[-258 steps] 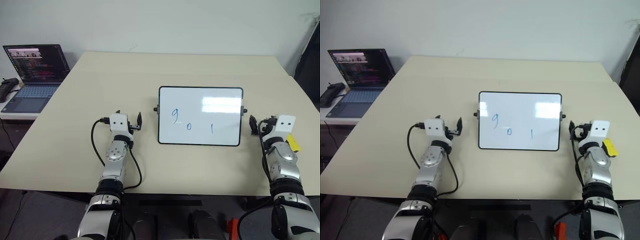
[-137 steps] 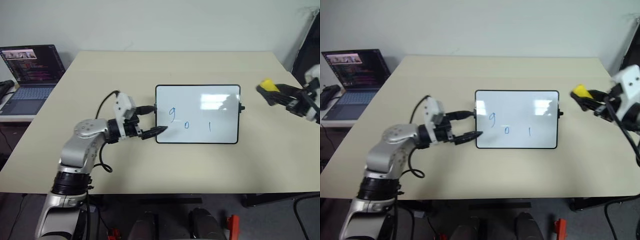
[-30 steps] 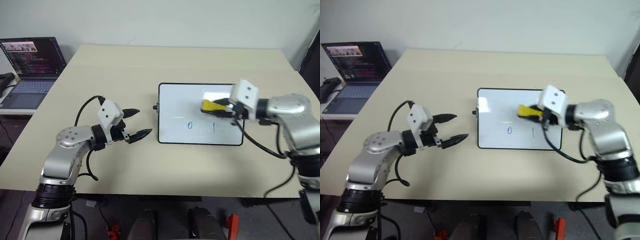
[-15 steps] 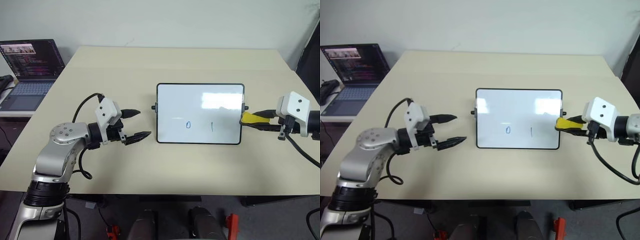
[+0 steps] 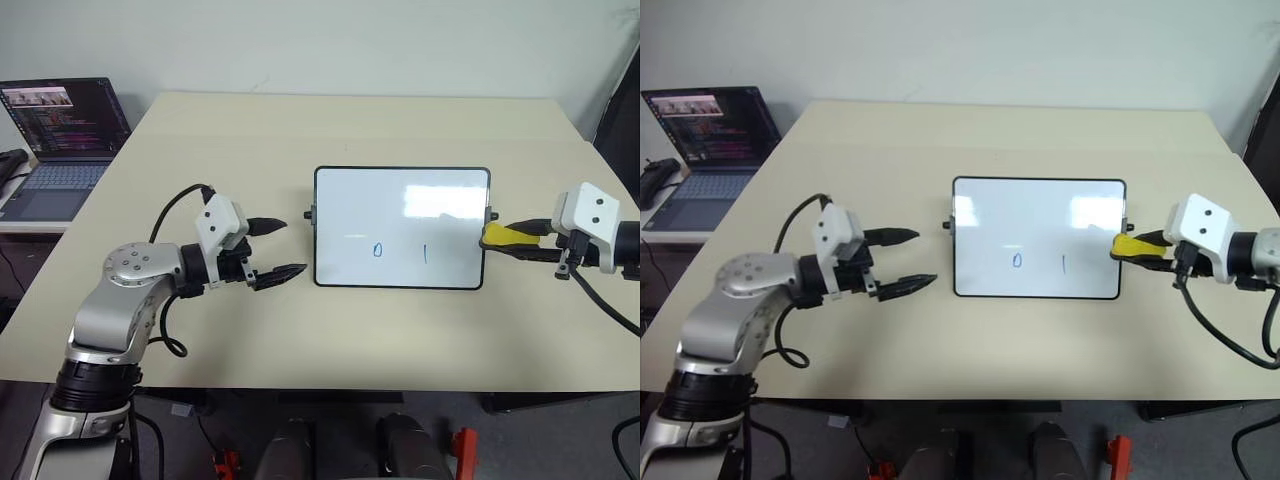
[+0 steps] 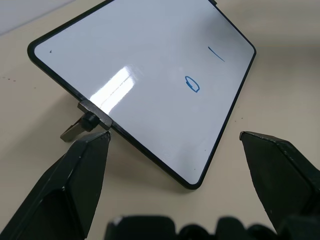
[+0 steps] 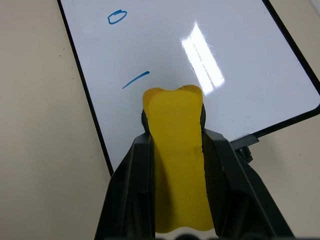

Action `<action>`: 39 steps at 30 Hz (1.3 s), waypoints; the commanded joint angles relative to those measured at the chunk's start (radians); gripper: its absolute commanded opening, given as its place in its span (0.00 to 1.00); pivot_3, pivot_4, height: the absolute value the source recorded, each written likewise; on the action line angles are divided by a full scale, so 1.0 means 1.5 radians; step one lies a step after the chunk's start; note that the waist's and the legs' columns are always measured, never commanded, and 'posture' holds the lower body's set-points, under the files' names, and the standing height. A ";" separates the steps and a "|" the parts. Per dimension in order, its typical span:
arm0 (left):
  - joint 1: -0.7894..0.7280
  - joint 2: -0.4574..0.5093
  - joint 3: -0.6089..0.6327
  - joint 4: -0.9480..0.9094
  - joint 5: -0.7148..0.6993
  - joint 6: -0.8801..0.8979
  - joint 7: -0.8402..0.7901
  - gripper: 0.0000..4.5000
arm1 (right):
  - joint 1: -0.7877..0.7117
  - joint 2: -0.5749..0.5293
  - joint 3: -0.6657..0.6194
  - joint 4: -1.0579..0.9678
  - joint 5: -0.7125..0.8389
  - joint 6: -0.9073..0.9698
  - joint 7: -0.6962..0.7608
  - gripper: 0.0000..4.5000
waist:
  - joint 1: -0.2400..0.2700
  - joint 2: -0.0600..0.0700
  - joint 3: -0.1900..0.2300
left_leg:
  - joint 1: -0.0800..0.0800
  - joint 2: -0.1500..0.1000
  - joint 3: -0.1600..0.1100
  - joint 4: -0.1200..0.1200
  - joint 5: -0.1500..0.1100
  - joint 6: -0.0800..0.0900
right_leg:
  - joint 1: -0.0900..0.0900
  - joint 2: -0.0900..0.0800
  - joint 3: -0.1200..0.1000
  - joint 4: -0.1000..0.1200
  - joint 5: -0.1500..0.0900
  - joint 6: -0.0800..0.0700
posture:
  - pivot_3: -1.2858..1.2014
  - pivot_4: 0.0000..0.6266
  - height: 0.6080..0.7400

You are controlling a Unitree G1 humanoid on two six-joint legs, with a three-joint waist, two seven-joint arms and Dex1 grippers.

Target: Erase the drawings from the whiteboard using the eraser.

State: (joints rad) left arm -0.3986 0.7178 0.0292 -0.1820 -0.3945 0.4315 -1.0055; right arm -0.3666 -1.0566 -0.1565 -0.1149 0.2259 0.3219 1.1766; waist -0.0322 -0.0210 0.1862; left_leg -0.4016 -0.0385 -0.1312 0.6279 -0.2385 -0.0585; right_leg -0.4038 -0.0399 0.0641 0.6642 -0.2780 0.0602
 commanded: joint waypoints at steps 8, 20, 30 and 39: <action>-0.021 -0.007 -0.004 -0.006 -0.005 -0.008 -0.001 1.00 | -0.022 0.025 -0.009 -0.059 0.054 0.028 -0.031 0.21 | -0.001 0.000 0.000 | 0.000 0.000 0.000 0.001 0.000 0.000 | 0.000 0.000 0.000 0.001 0.000 0.000 | 0.52 0.24 1.00; -0.011 -0.031 -0.053 0.021 0.028 -0.037 -0.004 1.00 | -0.237 0.307 0.237 -0.013 -0.105 0.026 -0.244 0.21 | -0.007 0.000 0.000 | 0.001 0.000 0.000 0.002 0.001 -0.001 | -0.001 0.001 0.001 0.007 0.000 0.000 | 0.52 0.24 1.00; 0.001 -0.040 -0.048 0.010 0.026 -0.033 -0.001 1.00 | -0.250 0.332 0.322 0.133 -0.210 -0.090 -0.239 0.21 | -0.002 0.000 0.000 | 0.001 0.000 0.000 0.002 0.001 -0.001 | -0.001 0.001 0.001 0.007 0.000 0.000 | 0.52 0.24 1.00; 0.010 -0.036 -0.042 0.010 0.026 -0.035 0.000 1.00 | -0.208 0.359 0.397 0.207 -0.281 -0.111 -0.218 0.21 | -0.012 -0.001 -0.001 | 0.003 0.000 0.000 0.004 0.001 -0.001 | 0.000 0.001 0.001 0.011 0.000 0.000 | 0.52 0.24 1.00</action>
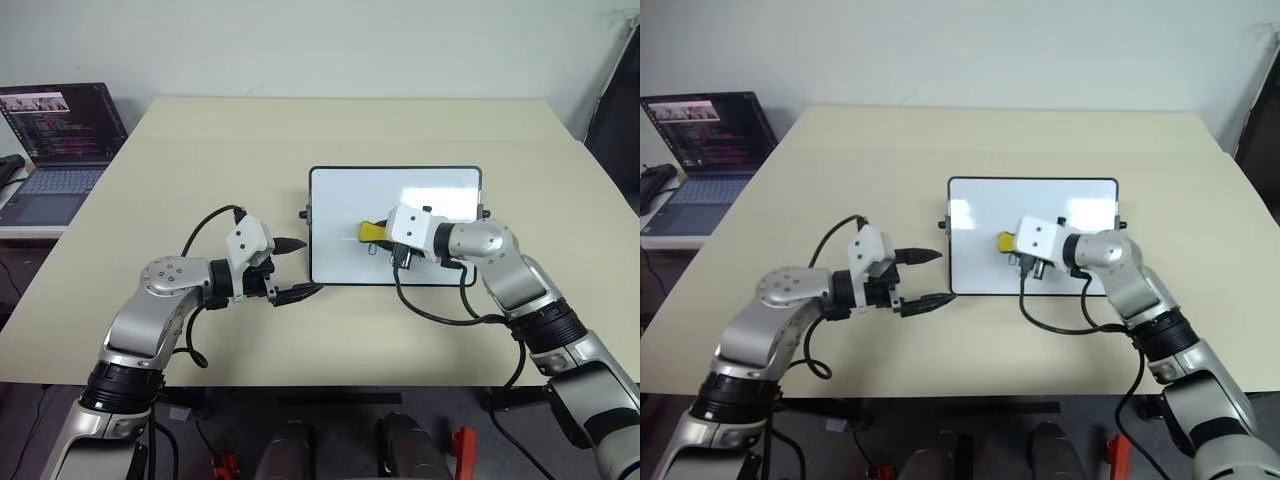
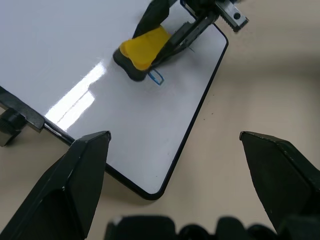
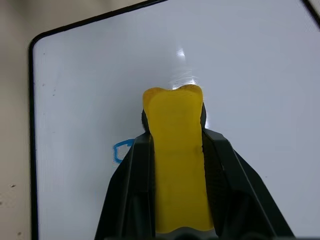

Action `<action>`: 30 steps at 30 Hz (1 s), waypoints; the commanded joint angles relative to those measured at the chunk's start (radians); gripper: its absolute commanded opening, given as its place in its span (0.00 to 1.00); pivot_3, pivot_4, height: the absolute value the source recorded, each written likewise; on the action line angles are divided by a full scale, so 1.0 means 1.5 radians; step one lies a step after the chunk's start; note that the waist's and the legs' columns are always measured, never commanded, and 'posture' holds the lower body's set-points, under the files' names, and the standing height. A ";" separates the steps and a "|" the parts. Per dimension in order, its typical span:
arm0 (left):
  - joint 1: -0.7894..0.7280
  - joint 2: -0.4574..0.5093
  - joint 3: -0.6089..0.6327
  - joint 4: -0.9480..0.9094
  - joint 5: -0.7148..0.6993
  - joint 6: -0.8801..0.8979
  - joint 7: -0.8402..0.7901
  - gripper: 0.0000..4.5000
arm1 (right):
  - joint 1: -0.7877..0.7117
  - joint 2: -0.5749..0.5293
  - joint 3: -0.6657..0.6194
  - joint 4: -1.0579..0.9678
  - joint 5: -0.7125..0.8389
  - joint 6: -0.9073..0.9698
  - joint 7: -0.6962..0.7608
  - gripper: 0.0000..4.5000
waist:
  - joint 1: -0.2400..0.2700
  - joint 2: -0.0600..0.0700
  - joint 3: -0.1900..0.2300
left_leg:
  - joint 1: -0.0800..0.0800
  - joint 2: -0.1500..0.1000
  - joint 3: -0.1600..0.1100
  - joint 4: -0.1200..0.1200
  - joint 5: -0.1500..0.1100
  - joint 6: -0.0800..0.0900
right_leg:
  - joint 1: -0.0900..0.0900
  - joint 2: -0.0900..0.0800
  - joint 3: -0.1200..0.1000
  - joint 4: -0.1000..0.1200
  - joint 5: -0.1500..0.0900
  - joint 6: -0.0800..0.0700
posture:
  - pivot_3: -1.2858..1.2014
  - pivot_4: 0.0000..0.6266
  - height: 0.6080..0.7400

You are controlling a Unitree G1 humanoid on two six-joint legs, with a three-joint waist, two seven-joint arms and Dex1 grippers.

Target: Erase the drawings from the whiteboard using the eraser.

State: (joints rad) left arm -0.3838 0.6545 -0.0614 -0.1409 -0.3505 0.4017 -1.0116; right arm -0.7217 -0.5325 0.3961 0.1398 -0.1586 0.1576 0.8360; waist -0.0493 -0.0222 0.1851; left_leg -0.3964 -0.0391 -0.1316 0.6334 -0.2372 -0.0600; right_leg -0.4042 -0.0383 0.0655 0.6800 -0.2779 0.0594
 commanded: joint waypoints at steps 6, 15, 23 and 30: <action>0.000 0.006 0.021 -0.017 -0.004 -0.016 0.006 1.00 | 0.077 0.022 0.050 0.080 -0.045 -0.015 0.012 0.21 | -0.003 -0.001 -0.001 | 0.015 -0.001 0.000 0.000 0.000 0.000 | 0.016 0.001 -0.001 -0.002 -0.001 0.000 | 0.52 0.24 1.00; -0.007 0.007 0.024 -0.004 -0.002 -0.023 0.002 1.00 | 0.071 0.017 -0.020 -0.011 0.028 -0.009 0.033 0.21 | -0.003 -0.002 -0.001 | 0.023 0.001 -0.001 -0.001 0.003 0.003 | 0.023 0.001 0.000 -0.002 -0.002 0.002 | 0.52 0.24 1.00; -0.018 0.007 0.026 0.003 -0.006 -0.025 -0.002 1.00 | 0.028 -0.073 -0.213 -0.259 0.203 0.159 0.093 0.21 | 0.001 -0.001 -0.001 | 0.008 0.000 -0.003 -0.002 0.002 0.001 | 0.009 0.000 -0.001 -0.002 0.001 -0.001 | 0.52 0.24 1.00; -0.036 0.007 0.029 0.009 -0.012 -0.021 -0.005 1.00 | 0.122 -0.215 -0.380 -0.290 0.294 0.225 0.138 0.21 | 0.012 -0.001 -0.001 | 0.005 0.000 -0.003 -0.003 -0.001 0.000 | 0.010 -0.001 -0.003 -0.010 -0.001 0.000 | 0.52 0.24 1.00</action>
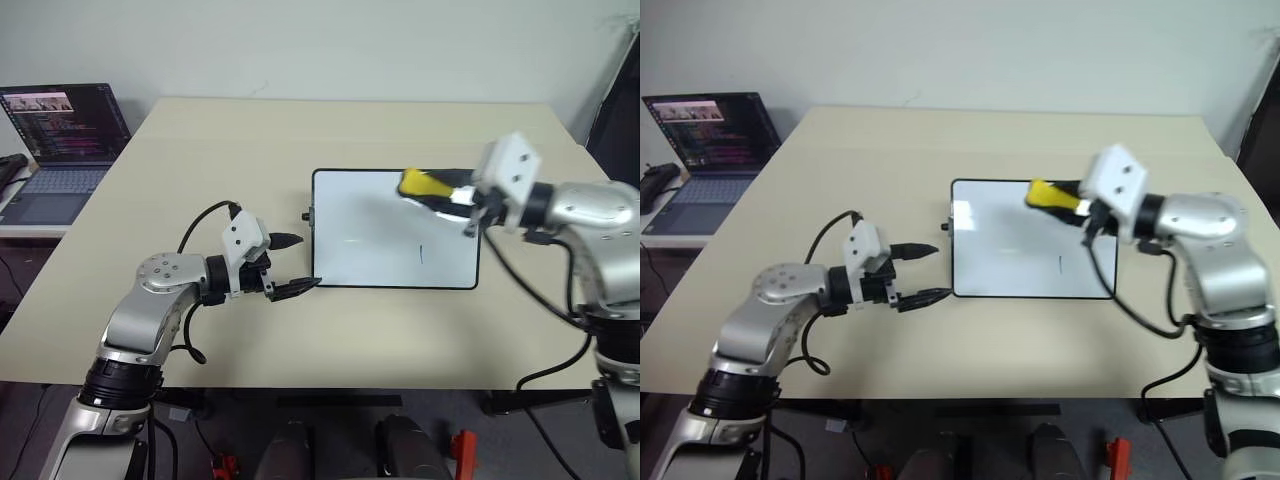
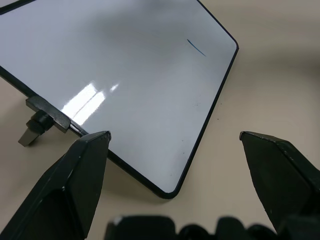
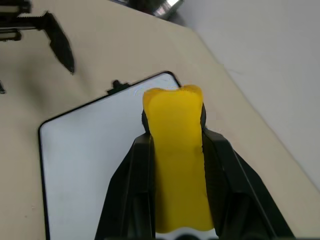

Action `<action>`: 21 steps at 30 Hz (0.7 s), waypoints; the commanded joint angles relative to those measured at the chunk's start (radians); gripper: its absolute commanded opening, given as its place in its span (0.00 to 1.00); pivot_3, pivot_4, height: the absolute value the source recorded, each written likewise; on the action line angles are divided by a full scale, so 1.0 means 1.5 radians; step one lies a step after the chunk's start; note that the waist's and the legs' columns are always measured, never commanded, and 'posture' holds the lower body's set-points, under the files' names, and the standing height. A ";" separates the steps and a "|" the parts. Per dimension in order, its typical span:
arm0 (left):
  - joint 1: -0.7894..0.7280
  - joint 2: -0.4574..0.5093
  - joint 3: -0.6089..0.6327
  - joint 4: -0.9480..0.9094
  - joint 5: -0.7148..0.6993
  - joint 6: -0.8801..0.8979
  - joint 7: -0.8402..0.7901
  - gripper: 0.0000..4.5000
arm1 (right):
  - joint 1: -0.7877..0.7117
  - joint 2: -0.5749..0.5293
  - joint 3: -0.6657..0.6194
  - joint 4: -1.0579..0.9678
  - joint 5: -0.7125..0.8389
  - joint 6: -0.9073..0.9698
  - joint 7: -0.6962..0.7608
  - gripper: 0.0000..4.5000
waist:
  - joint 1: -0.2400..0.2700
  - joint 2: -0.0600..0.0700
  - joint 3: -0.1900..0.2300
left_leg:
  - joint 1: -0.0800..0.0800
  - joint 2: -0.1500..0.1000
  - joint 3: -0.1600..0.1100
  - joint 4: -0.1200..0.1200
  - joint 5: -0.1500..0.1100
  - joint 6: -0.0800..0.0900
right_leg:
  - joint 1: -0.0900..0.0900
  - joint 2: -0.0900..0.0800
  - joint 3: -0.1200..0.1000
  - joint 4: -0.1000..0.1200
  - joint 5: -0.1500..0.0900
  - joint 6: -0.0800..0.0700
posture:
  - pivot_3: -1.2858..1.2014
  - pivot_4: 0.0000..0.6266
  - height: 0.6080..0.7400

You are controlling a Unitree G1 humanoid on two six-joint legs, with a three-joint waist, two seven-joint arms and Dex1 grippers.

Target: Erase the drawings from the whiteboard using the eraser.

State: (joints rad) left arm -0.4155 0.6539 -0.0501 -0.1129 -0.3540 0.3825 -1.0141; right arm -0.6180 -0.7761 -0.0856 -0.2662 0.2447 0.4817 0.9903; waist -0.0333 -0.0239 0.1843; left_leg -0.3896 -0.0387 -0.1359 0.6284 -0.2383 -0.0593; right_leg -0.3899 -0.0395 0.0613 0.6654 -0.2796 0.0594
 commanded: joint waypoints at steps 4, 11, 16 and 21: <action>-0.013 0.028 0.035 -0.003 -0.011 -0.009 -0.015 1.00 | 0.191 -0.151 -0.114 -0.006 0.000 -0.051 0.081 0.21 | 0.005 0.000 0.000 | -0.002 -0.001 0.000 0.000 -0.001 0.002 | 0.000 -0.001 -0.001 -0.002 0.000 0.000 | 0.52 0.24 1.00; -0.046 0.047 0.044 -0.021 -0.021 0.011 -0.026 1.00 | 0.261 -0.196 -0.161 0.047 0.009 -0.124 0.098 0.21 | -0.001 0.001 0.001 | 0.000 0.000 0.002 0.001 -0.001 0.002 | 0.000 0.000 0.001 -0.001 0.000 0.001 | 0.52 0.24 1.00; -0.047 0.052 0.044 -0.027 -0.023 0.018 -0.026 1.00 | 0.252 -0.186 -0.132 0.053 0.005 -0.134 0.083 0.21 | -0.001 0.001 0.001 | 0.001 0.000 0.003 0.001 -0.001 0.002 | 0.001 0.001 0.001 -0.001 0.000 0.001 | 0.52 0.24 1.00; -0.040 0.055 0.043 -0.031 -0.022 0.018 -0.023 1.00 | 0.249 -0.188 -0.123 0.050 0.013 -0.131 0.075 0.21 | 0.001 0.001 0.001 | 0.000 0.000 0.002 0.001 -0.001 0.002 | 0.001 0.000 0.001 -0.001 0.000 0.001 | 0.52 0.24 1.00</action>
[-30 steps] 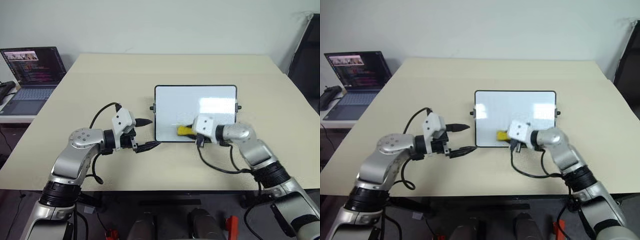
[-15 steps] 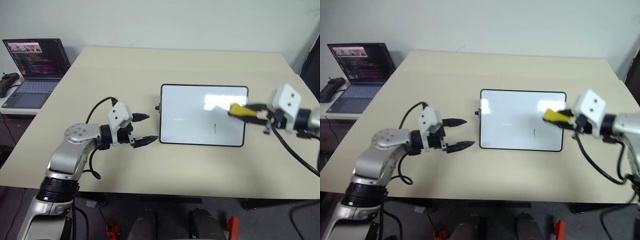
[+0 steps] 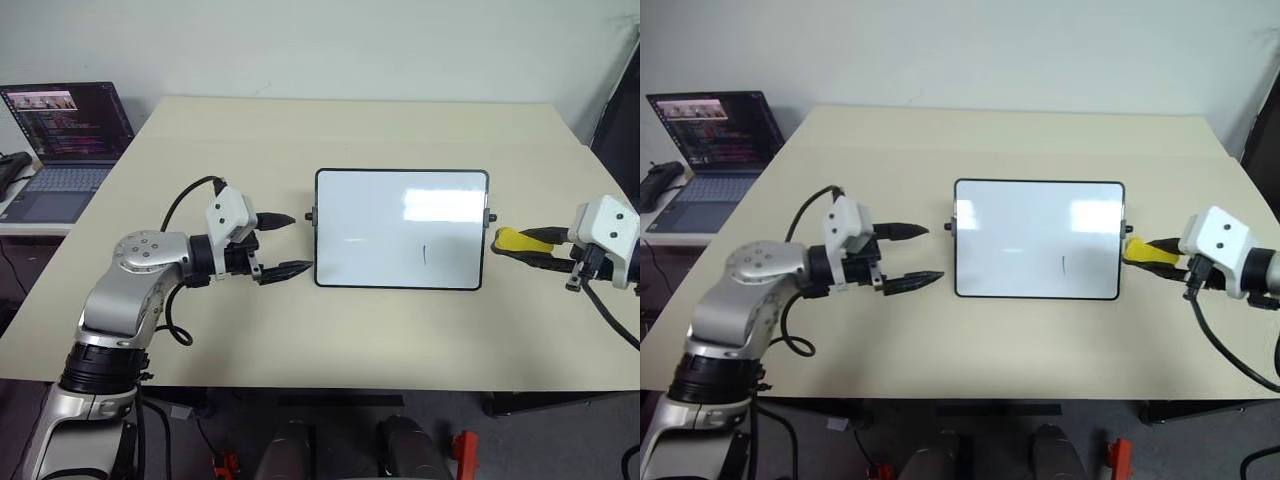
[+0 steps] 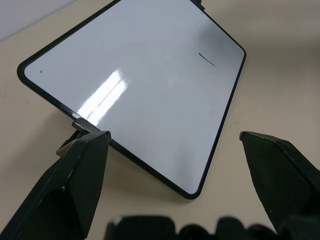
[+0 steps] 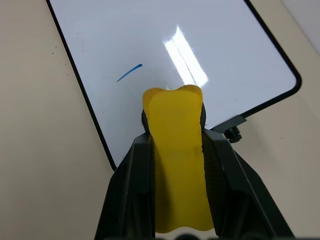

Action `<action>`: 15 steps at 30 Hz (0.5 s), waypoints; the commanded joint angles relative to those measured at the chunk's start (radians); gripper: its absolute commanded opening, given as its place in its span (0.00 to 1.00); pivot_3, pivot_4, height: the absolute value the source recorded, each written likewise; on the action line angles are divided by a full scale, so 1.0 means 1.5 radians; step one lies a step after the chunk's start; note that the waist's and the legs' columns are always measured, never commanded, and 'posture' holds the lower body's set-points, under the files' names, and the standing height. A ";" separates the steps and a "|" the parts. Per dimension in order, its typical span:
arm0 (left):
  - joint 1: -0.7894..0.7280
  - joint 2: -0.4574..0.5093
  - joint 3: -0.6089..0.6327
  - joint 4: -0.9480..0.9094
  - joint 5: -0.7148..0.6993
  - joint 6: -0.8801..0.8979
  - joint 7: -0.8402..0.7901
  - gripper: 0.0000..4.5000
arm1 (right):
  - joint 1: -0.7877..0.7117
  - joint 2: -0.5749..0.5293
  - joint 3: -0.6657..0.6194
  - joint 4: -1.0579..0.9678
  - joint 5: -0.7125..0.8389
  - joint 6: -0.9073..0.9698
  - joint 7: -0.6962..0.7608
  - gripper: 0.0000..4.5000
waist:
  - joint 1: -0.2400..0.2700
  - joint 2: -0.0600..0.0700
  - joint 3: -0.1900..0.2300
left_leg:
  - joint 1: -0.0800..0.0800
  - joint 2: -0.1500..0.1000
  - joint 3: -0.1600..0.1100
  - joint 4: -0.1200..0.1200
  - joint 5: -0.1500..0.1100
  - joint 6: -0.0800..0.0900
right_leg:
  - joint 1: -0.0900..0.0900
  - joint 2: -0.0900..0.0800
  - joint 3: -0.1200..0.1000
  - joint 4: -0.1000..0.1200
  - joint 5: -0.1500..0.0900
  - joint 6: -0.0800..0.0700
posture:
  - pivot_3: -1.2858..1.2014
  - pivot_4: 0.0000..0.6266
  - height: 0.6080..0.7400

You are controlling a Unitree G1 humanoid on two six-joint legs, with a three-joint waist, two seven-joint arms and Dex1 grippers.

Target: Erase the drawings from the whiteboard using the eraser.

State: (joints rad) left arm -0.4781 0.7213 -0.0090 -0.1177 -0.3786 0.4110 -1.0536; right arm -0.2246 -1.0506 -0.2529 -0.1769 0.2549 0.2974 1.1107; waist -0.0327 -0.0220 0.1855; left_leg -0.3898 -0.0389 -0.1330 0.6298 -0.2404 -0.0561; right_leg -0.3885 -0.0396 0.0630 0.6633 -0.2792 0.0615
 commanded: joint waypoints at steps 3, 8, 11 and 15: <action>0.006 0.008 0.013 -0.031 -0.005 0.000 0.006 1.00 | -0.014 -0.005 -0.009 -0.013 0.010 -0.006 -0.009 0.21 | 0.000 0.000 0.000 | 0.000 0.000 0.000 0.000 0.000 0.000 | 0.000 0.000 0.000 0.000 0.000 0.000 | 0.52 0.24 1.00; 0.008 0.006 0.011 -0.034 -0.007 0.002 0.008 1.00 | -0.014 0.001 -0.009 -0.019 0.012 -0.002 -0.020 0.21 | 0.000 0.000 0.000 | 0.000 0.000 0.000 0.000 0.000 0.000 | 0.000 0.000 0.000 0.000 0.000 0.000 | 0.52 0.24 1.00; 0.006 0.003 0.006 -0.031 -0.005 -0.002 0.008 1.00 | -0.049 0.034 0.016 -0.031 0.009 0.005 -0.060 0.21 | -0.001 0.000 0.000 | 0.000 0.000 0.000 0.000 0.000 0.000 | 0.000 0.000 0.000 0.000 0.000 0.000 | 0.52 0.24 1.00; 0.005 -0.001 -0.005 -0.026 0.002 -0.008 0.006 1.00 | -0.134 0.110 0.071 -0.001 -0.030 0.000 -0.140 0.21 | -0.006 0.000 0.000 | 0.001 0.000 0.001 0.000 0.000 0.000 | 0.000 0.000 0.001 0.001 0.000 0.000 | 0.52 0.24 1.00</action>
State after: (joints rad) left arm -0.4649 0.7177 -0.0252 -0.1318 -0.3762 0.4101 -1.0407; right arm -0.3906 -0.8912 -0.1481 -0.1832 0.2331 0.3047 0.9495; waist -0.0411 -0.0220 0.1855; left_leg -0.3886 -0.0387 -0.1327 0.6300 -0.2402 -0.0563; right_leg -0.3885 -0.0392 0.0636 0.6644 -0.2791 0.0614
